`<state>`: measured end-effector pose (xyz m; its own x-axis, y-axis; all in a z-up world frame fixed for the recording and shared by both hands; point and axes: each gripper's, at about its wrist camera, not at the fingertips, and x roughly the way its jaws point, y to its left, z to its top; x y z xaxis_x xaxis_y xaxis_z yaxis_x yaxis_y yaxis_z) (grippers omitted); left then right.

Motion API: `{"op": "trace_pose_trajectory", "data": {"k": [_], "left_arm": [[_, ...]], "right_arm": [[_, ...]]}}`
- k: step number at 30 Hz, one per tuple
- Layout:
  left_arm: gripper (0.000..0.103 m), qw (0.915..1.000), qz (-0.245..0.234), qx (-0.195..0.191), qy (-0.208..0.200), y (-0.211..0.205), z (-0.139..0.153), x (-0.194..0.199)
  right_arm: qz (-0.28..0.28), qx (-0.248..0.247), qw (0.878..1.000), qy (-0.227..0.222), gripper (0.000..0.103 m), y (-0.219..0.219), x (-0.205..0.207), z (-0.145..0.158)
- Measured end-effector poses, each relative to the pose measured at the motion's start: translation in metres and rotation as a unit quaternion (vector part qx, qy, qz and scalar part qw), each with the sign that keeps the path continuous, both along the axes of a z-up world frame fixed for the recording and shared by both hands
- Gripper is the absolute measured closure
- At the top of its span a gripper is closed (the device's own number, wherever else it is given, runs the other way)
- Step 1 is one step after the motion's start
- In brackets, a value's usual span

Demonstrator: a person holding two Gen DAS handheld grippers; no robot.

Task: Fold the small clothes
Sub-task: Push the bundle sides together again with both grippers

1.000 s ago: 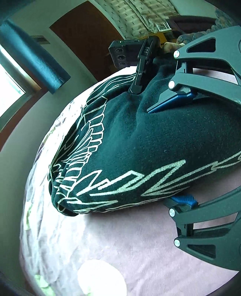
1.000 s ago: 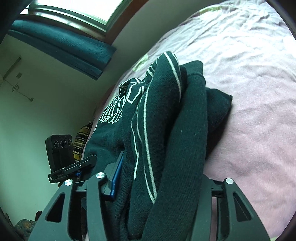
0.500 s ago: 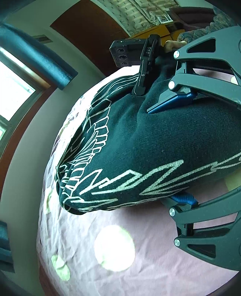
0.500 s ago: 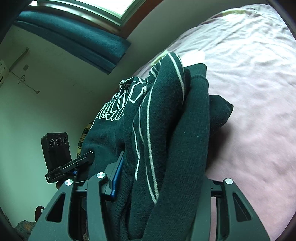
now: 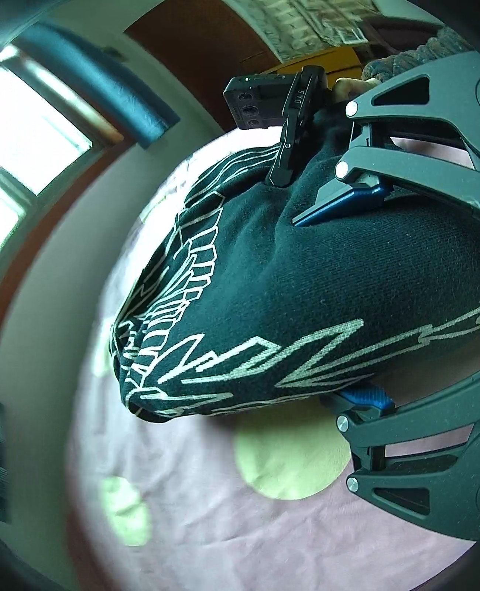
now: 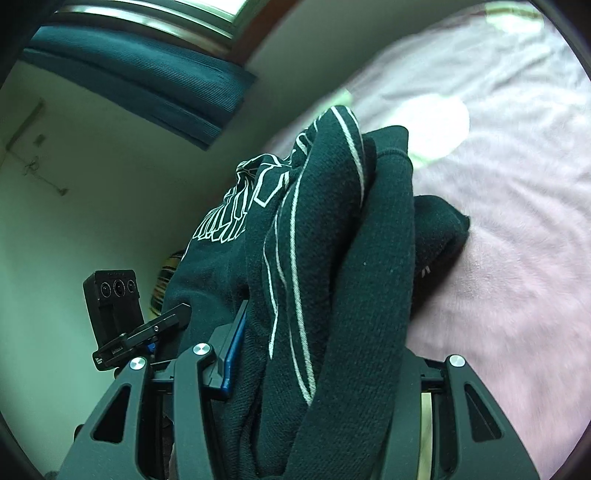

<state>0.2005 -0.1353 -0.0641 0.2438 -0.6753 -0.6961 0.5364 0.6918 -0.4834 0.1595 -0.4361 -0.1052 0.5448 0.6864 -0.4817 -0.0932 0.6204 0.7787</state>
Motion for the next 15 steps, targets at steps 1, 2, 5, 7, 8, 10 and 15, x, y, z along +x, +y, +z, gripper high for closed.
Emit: {"op": "trace_pose_trajectory", "data": {"k": [1, 2, 5, 7, 8, 10, 15], "left_arm": [[0.03, 0.9999, 0.002, 0.001, 0.014, 0.0, -0.01, 0.005], [0.03, 0.9996, 0.005, -0.004, 0.026, 0.002, -0.019, 0.01], [0.029, 0.9976, 0.005, -0.05, 0.048, 0.013, -0.034, 0.017], [0.026, 0.9977, 0.001, -0.051, 0.043, 0.015, -0.033, 0.013], [0.024, 0.9979, -0.001, -0.052, 0.039, 0.016, -0.03, 0.011], [0.021, 0.9981, 0.0, -0.055, 0.029, 0.026, -0.023, 0.003], [0.013, 0.9964, 0.001, -0.081, 0.024, 0.057, -0.015, -0.031]], "right_arm": [[0.0, 0.002, 1.0, 0.008, 0.055, -0.001, 0.003, -0.008], [0.0, 0.009, 1.0, 0.012, 0.055, -0.002, 0.005, -0.014], [0.002, 0.05, 0.999, 0.015, 0.053, -0.009, 0.004, -0.027], [0.007, 0.06, 0.998, 0.018, 0.049, -0.01, 0.003, -0.029], [0.008, 0.063, 0.998, 0.02, 0.045, -0.01, 0.001, -0.029], [0.004, 0.062, 0.998, 0.028, 0.04, -0.012, -0.002, -0.022], [-0.011, 0.016, 1.0, 0.001, 0.03, -0.02, -0.054, 0.008]]}}
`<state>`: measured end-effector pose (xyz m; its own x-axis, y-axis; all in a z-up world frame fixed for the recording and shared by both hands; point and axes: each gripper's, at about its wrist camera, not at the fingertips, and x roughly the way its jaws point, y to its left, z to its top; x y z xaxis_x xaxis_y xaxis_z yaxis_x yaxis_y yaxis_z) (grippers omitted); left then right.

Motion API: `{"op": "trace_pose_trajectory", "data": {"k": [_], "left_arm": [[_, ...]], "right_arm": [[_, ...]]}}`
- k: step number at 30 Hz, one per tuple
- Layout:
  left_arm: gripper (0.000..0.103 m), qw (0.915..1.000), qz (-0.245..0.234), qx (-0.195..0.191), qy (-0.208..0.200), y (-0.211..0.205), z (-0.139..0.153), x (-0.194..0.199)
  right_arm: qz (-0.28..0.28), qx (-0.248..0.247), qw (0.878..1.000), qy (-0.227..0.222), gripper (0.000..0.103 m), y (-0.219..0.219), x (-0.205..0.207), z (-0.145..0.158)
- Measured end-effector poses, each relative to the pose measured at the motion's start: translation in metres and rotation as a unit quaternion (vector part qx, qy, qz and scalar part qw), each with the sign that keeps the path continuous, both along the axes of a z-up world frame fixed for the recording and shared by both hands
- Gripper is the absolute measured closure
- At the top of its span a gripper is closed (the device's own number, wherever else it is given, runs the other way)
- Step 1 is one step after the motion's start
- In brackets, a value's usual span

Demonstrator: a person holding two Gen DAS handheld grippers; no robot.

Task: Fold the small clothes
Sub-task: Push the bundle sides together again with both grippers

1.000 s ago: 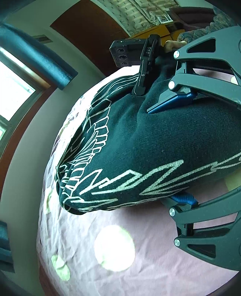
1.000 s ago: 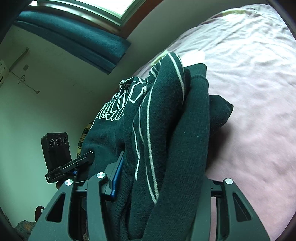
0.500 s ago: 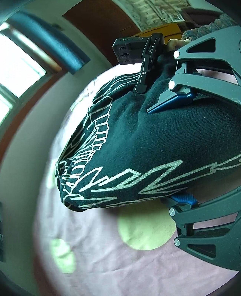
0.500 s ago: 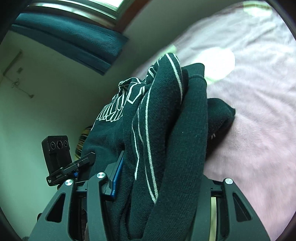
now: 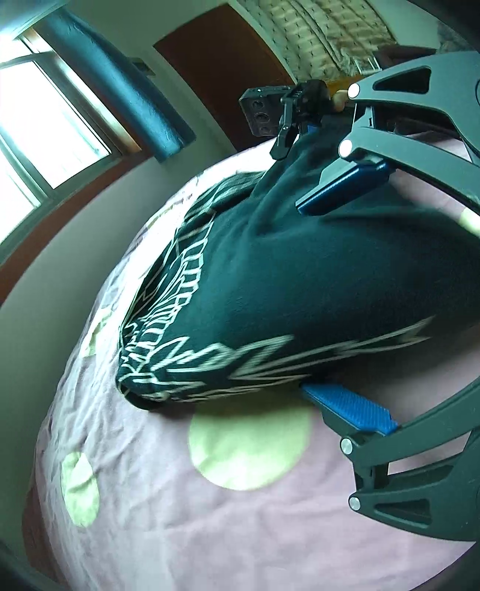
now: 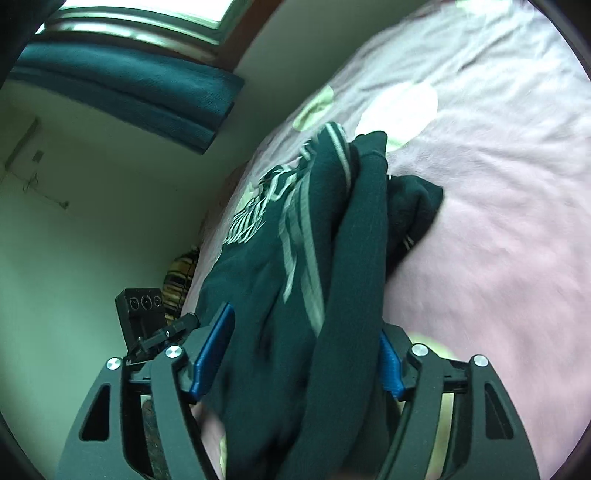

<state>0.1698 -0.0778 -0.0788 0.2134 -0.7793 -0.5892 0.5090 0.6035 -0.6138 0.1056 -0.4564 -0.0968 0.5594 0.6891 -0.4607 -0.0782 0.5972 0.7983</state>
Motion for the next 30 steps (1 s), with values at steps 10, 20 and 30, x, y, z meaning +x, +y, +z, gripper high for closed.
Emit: {"op": "trace_pose_trajectory", "data": {"k": [10, 20, 30], "left_arm": [[0.008, 0.9997, -0.013, -0.012, 0.019, 0.016, -0.012, -0.047], [0.042, 0.9975, 0.019, 0.058, 0.036, -0.008, -0.02, -0.048], [0.048, 0.9957, 0.031, 0.08, 0.036, -0.001, 0.005, -0.068]], "right_arm": [[-0.015, 0.016, 1.0, 0.015, 0.024, 0.0, -0.04, -0.021], [-0.003, 0.071, 0.997, 0.024, 0.057, 0.0, -0.05, -0.035], [0.002, 0.072, 0.997, 0.016, 0.06, 0.007, -0.069, -0.013]]}}
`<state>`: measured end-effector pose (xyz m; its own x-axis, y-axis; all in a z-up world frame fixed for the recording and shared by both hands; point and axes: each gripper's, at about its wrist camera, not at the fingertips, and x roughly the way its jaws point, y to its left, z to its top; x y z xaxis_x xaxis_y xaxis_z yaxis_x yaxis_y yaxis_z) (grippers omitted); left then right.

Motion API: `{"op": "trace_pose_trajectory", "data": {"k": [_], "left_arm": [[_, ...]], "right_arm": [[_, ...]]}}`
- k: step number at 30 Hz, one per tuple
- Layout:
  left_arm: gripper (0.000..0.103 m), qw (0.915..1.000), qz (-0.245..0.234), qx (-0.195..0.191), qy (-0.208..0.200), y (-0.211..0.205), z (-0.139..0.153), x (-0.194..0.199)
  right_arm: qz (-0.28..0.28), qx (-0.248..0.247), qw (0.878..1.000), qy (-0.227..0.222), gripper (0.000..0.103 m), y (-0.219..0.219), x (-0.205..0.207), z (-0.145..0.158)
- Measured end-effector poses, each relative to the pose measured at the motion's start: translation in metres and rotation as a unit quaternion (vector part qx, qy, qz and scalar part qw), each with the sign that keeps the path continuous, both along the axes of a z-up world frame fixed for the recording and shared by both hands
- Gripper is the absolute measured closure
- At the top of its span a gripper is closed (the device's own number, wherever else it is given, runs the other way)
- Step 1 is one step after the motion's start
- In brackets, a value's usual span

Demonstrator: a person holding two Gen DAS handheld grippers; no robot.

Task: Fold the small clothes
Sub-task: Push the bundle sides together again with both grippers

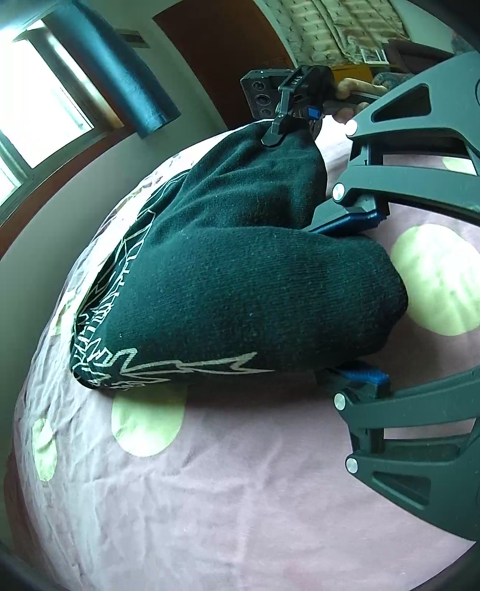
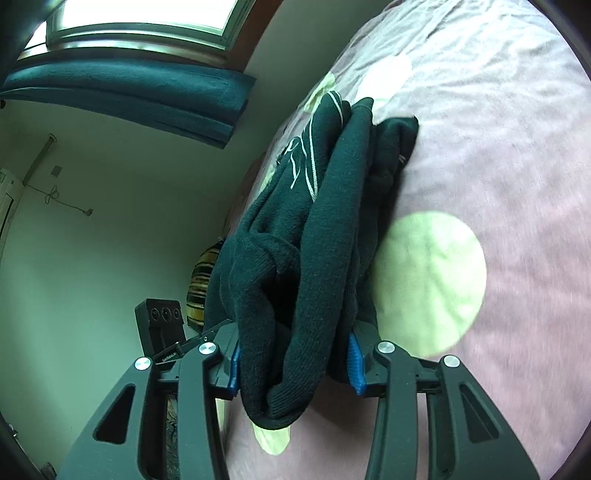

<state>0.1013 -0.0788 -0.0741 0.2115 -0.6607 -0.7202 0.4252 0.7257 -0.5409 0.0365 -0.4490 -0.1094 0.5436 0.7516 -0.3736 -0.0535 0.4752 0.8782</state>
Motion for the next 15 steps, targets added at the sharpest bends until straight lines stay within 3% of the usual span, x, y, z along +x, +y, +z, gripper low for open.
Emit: {"op": "trace_pose_trajectory", "data": {"k": [5, 15], "left_arm": [[0.047, 1.0, 0.004, 0.001, -0.001, 0.002, -0.022, -0.003], [0.045, 0.9996, 0.001, -0.009, -0.026, 0.004, -0.029, -0.012]], "right_arm": [[-0.006, 0.006, 1.0, 0.014, 0.06, 0.004, -0.001, -0.027], [-0.005, 0.031, 0.999, -0.018, 0.06, -0.001, -0.004, -0.042]]}}
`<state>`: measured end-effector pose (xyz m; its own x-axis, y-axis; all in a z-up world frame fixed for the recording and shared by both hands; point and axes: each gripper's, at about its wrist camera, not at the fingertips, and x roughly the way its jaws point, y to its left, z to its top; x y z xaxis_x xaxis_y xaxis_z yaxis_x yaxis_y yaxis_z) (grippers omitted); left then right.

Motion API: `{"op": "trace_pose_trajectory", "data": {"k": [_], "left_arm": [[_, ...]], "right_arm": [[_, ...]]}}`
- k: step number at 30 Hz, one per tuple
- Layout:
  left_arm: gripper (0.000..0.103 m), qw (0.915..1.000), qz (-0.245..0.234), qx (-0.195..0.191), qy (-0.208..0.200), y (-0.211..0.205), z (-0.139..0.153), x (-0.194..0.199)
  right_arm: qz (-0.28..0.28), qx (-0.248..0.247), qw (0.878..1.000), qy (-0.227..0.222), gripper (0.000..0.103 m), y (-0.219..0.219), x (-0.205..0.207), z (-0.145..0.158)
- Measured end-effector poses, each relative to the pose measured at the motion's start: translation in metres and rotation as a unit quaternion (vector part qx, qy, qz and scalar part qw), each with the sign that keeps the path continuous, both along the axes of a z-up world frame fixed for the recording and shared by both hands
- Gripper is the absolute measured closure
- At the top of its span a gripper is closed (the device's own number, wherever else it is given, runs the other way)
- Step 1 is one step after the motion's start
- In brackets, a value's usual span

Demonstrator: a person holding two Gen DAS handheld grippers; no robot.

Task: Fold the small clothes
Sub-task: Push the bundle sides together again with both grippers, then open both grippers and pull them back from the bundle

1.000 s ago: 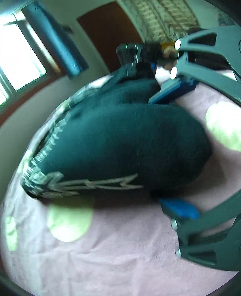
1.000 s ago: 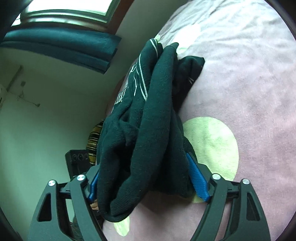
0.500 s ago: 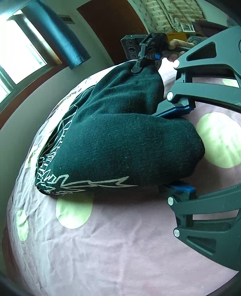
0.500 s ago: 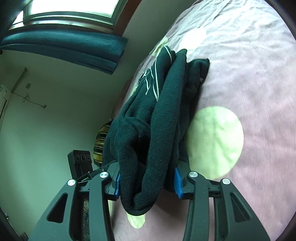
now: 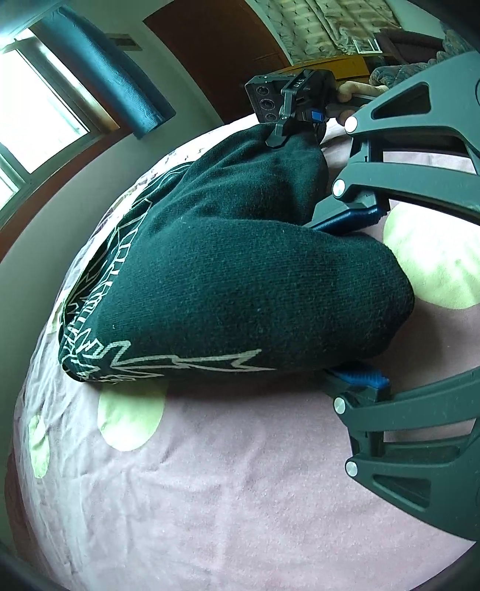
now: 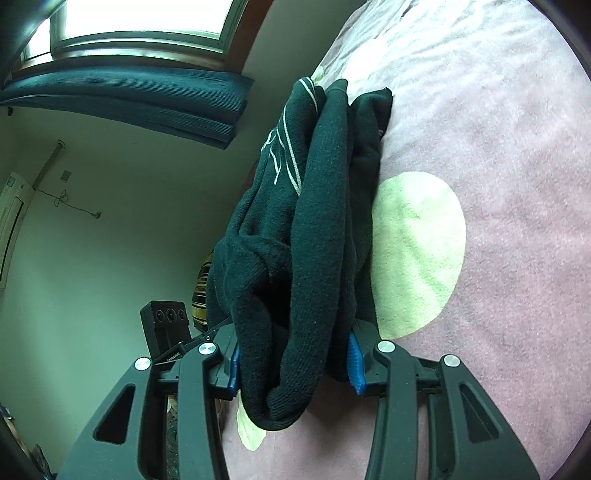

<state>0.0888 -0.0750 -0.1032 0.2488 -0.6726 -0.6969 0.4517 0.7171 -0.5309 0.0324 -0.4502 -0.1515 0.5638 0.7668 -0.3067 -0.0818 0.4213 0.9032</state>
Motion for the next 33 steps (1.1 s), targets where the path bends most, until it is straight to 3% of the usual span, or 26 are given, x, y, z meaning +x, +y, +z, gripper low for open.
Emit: {"op": "trace_pose_trajectory", "data": {"k": [9, 15, 20, 28, 33], "left_arm": [[0.036, 0.9998, -0.001, -0.017, -0.01, 0.009, -0.009, -0.008], [0.02, 0.9973, 0.0, 0.017, -0.072, 0.004, -0.004, -0.021], [0.008, 0.9946, 0.025, 0.038, -0.093, 0.006, -0.003, -0.029], [0.006, 0.9919, 0.053, 0.052, -0.103, 0.015, 0.003, -0.042], [0.006, 0.988, 0.07, 0.075, -0.115, 0.019, 0.007, -0.057]], "right_arm": [[0.002, 0.005, 1.0, -0.008, 0.06, -0.002, 0.001, 0.0], [0.001, 0.01, 1.0, -0.019, 0.058, -0.003, -0.002, -0.003], [-0.011, 0.008, 0.999, -0.029, 0.055, -0.002, -0.01, -0.001], [-0.059, 0.039, 0.997, -0.031, 0.052, -0.015, -0.038, -0.004], [-0.086, 0.022, 0.996, -0.028, 0.048, -0.017, -0.056, 0.0]]}}
